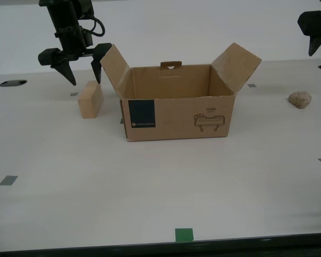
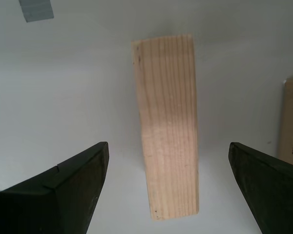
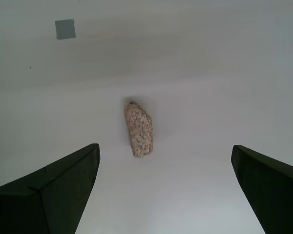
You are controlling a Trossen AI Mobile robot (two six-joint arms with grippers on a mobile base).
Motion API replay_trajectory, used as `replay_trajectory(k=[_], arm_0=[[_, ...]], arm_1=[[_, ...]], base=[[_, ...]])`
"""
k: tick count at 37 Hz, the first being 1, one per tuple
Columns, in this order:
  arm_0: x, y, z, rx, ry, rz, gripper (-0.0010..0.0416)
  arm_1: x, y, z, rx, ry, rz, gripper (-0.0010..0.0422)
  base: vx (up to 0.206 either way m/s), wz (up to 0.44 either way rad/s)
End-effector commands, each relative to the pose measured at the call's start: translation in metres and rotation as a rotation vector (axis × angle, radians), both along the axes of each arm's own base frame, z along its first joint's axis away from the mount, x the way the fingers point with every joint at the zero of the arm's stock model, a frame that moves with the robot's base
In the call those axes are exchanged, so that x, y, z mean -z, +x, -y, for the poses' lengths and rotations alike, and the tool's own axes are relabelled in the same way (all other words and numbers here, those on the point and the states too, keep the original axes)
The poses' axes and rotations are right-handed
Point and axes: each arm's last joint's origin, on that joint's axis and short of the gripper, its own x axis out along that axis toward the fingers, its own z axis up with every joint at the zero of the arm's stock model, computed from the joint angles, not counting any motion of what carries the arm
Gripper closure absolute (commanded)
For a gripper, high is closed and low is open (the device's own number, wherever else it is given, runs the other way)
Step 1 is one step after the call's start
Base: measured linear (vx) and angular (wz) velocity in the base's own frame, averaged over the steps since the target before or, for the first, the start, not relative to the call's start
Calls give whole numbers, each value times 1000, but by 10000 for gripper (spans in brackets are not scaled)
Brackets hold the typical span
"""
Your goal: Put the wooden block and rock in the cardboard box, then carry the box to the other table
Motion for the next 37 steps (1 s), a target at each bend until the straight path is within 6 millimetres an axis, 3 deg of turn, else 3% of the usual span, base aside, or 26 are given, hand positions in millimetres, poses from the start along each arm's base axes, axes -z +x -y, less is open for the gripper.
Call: replay_trajectory(k=[1, 17, 37], arm_0=[[10, 7, 1, -10, 12, 8, 32], [76, 29, 5, -13, 27, -54, 31], [93, 32, 0, -82, 24, -73, 46]], arm_1=[[0, 0, 2, -1, 2, -2, 78], [0, -1, 3, 0, 2, -3, 78], [0, 0, 4, 0, 1, 4, 78]], base=[[0, 0], [0, 0], [0, 0]])
